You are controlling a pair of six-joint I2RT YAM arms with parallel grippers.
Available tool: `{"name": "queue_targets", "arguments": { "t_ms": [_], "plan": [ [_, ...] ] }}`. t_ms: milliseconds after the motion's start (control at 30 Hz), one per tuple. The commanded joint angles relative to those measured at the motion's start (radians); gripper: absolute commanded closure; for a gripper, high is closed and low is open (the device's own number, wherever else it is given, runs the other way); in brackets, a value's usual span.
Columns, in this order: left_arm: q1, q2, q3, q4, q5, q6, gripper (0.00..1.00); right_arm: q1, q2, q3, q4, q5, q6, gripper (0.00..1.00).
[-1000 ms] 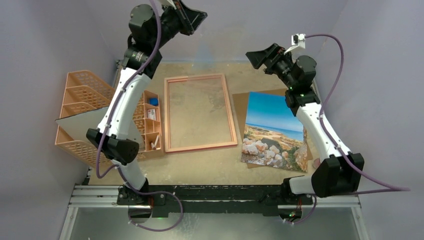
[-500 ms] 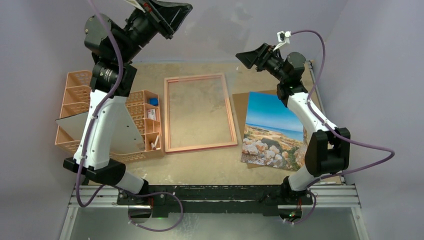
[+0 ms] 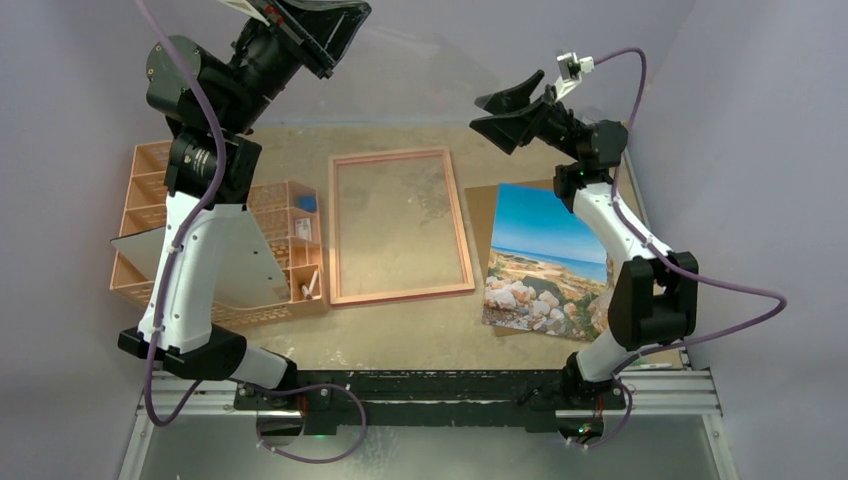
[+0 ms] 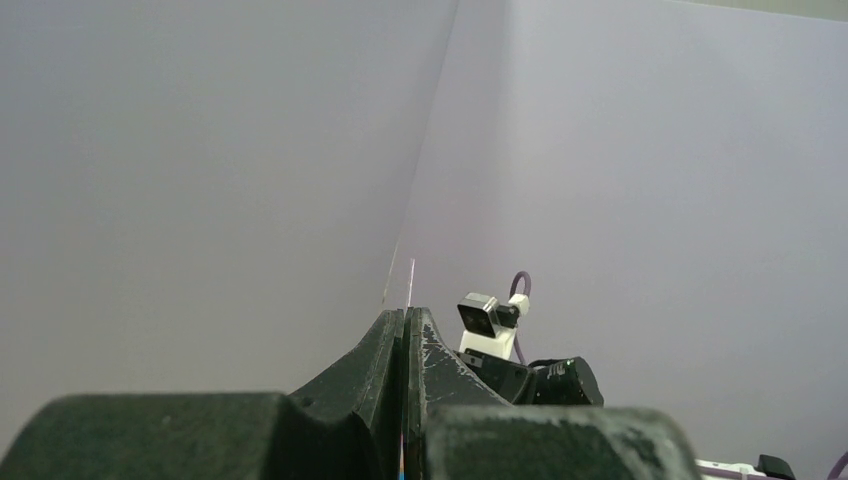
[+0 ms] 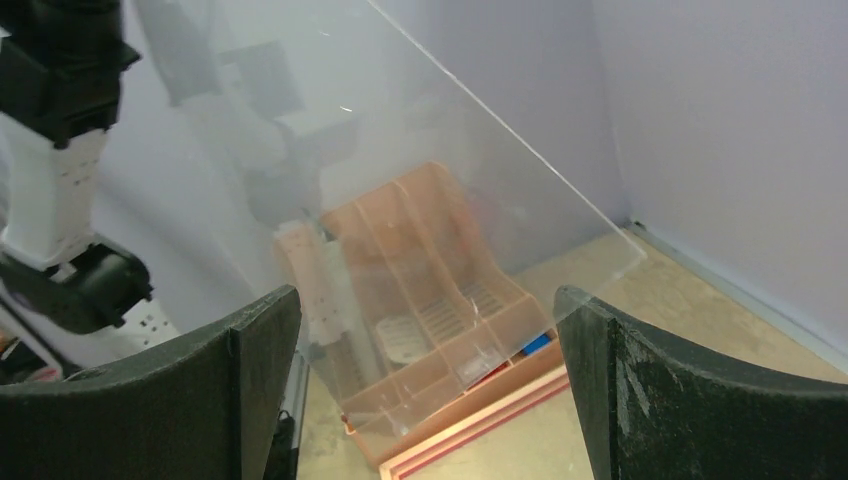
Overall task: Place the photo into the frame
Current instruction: Place the photo frame item in the photo frame.
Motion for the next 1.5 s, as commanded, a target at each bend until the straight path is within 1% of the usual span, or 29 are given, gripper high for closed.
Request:
{"name": "queue_targets", "arguments": {
  "t_ms": [0,100,233,300,467,533,667,900,1033,1200,1300,1367,1400,1467],
  "plan": [
    [0.002,-0.009,0.029,0.054,-0.032,-0.04,1.0,-0.004,0.038,-0.006,0.336,-0.076,0.248,0.02],
    [0.002,0.001,0.019,0.059,-0.035,-0.054,1.0,-0.004,0.067,-0.032,0.503,-0.079,0.394,0.06],
    [0.002,0.008,0.006,0.086,-0.027,-0.074,1.0,-0.002,0.114,-0.031,0.678,-0.081,0.553,0.22],
    [0.002,0.014,0.006,0.096,-0.022,-0.082,1.0,-0.002,0.124,-0.027,0.7,-0.087,0.58,0.29],
    [0.002,0.017,-0.001,0.115,-0.024,-0.108,1.0,0.001,0.083,-0.043,0.633,-0.079,0.508,0.36],
    [0.002,0.016,-0.013,0.157,-0.03,-0.137,1.0,0.009,0.071,-0.043,0.628,-0.076,0.495,0.37],
    [0.002,0.022,-0.042,0.252,-0.031,-0.23,1.0,0.032,0.058,-0.035,0.638,-0.058,0.491,0.31],
    [0.002,0.029,-0.052,0.329,-0.06,-0.299,1.0,0.053,0.014,-0.068,0.657,-0.011,0.446,0.27],
    [0.002,0.02,-0.075,0.399,-0.096,-0.354,1.0,0.076,-0.015,-0.072,0.665,0.009,0.428,0.27],
    [0.002,0.002,-0.119,0.475,-0.166,-0.4,1.0,0.13,-0.07,-0.071,0.574,0.032,0.344,0.27],
    [0.002,-0.013,-0.14,0.51,-0.208,-0.405,1.0,0.156,-0.095,-0.098,0.561,0.047,0.329,0.28],
    [0.0,-0.021,-0.152,0.525,-0.228,-0.404,1.0,0.166,-0.11,-0.121,0.533,0.058,0.318,0.36],
    [0.001,-0.019,-0.157,0.526,-0.224,-0.406,1.0,0.168,-0.115,-0.131,0.489,0.059,0.309,0.43],
    [0.001,-0.022,-0.168,0.47,-0.24,-0.378,1.0,0.169,-0.137,-0.172,0.411,0.064,0.268,0.59]
  ]
}}
